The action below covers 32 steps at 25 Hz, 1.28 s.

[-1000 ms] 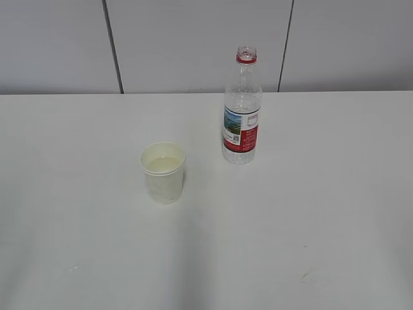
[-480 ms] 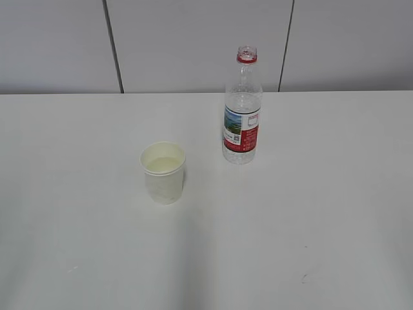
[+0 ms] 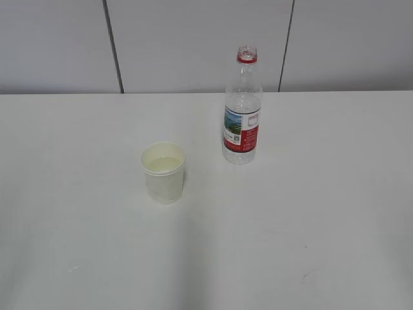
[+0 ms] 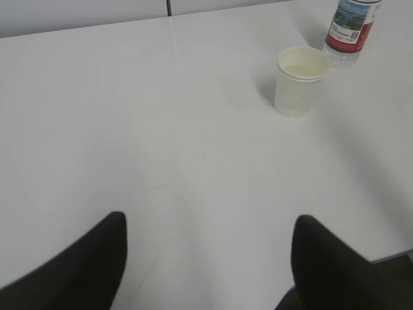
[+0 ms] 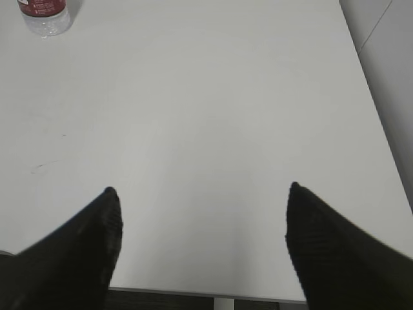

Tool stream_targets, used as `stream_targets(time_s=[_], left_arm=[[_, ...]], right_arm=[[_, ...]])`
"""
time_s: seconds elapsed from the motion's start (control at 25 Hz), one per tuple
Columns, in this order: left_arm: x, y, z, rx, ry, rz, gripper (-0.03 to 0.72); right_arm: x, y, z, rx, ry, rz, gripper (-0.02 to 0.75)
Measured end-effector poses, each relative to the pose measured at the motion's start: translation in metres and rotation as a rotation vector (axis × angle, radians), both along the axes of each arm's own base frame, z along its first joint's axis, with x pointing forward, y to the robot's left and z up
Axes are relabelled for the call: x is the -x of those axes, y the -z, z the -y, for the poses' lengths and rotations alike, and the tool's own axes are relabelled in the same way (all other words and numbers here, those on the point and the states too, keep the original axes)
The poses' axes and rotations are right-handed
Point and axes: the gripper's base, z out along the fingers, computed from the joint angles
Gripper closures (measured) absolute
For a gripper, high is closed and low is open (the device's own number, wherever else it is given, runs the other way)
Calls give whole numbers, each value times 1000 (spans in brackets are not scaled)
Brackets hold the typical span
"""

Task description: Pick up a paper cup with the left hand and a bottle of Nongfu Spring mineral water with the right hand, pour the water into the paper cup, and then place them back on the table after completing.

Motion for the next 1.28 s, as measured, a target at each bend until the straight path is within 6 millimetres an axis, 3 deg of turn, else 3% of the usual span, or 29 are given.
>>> stream_targets(time_s=[1.28], left_arm=[[1,0,0,0,-4,5,261]], right_arm=[[0,0,0,1,0,0,151]])
